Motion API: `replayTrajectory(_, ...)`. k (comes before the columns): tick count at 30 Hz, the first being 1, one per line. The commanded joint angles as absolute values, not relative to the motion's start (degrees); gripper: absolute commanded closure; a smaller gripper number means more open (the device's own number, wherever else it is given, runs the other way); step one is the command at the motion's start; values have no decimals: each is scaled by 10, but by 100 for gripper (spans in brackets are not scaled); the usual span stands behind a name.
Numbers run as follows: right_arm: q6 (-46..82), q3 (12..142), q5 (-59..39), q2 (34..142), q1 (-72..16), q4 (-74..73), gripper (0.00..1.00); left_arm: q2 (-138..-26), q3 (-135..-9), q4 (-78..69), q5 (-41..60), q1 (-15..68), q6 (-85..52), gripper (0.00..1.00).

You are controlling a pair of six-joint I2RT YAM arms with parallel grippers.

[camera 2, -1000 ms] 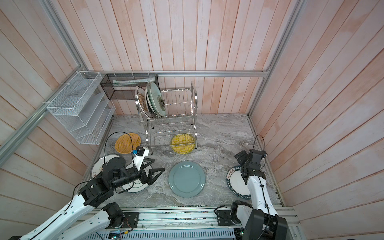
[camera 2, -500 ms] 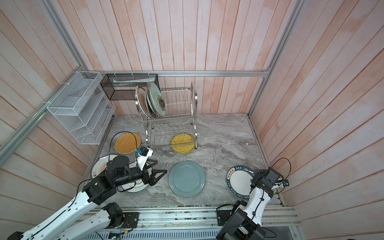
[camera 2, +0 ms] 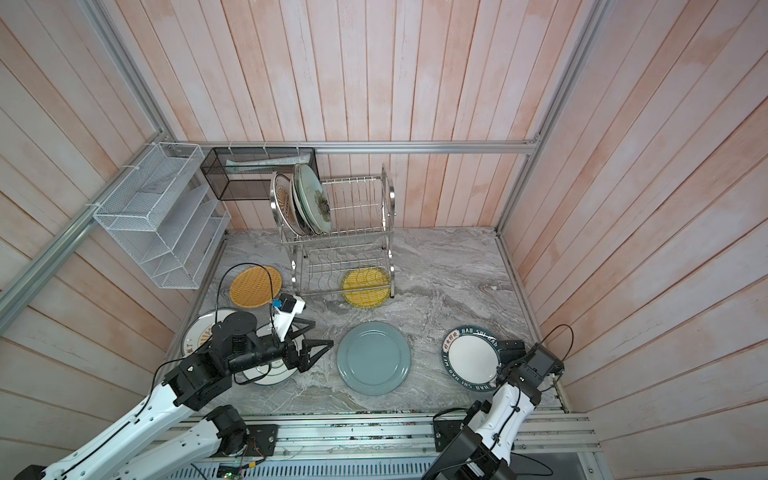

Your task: Load the plates into the dish rack

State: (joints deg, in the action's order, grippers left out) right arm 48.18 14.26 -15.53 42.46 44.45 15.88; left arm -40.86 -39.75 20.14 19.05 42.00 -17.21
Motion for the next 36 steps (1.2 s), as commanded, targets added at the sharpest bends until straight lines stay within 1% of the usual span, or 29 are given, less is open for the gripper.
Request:
replayTrajectory(1, 509, 126, -205, 415, 394, 173, 2, -405, -396, 197, 190, 417, -176, 0)
replayTrajectory(6, 547, 103, -204, 415, 247, 133, 2, -408, -397, 200, 184, 417, -175, 0)
replayTrajectory(9, 549, 91, -220, 415, 190, 108, 3, -407, -397, 203, 178, 417, -175, 0)
replayTrajectory(13, 532, 74, -246, 411, 147, 91, 3, -408, -397, 200, 179, 417, -173, 0)
replayTrajectory(16, 519, 57, -260, 414, 140, 76, 7, -410, -396, 195, 183, 417, -174, 0)
replayTrajectory(20, 520, 38, -267, 422, 140, 51, 20, -411, -396, 196, 177, 417, -174, 0)
replayTrajectory(23, 524, 32, -271, 434, 140, 33, 39, -409, -395, 197, 163, 417, -179, 0)
replayTrajectory(25, 524, 32, -274, 445, 140, 24, 44, -407, -392, 194, 157, 417, -187, 0)
replayTrajectory(28, 525, 33, -273, 460, 140, 12, 59, -401, -379, 176, 155, 417, -211, 0)
replayTrajectory(30, 526, 32, -273, 468, 140, 3, 62, -394, -363, 155, 161, 417, -233, 0)
replayTrajectory(32, 530, 31, -274, 475, 140, -7, 70, -387, -348, 138, 166, 417, -256, 0)
replayTrajectory(34, 535, 28, -272, 479, 140, -19, 73, -378, -339, 127, 165, 417, -276, 0)
replayTrajectory(36, 540, 27, -271, 484, 140, -32, 81, -369, -334, 119, 160, 417, -289, 0)
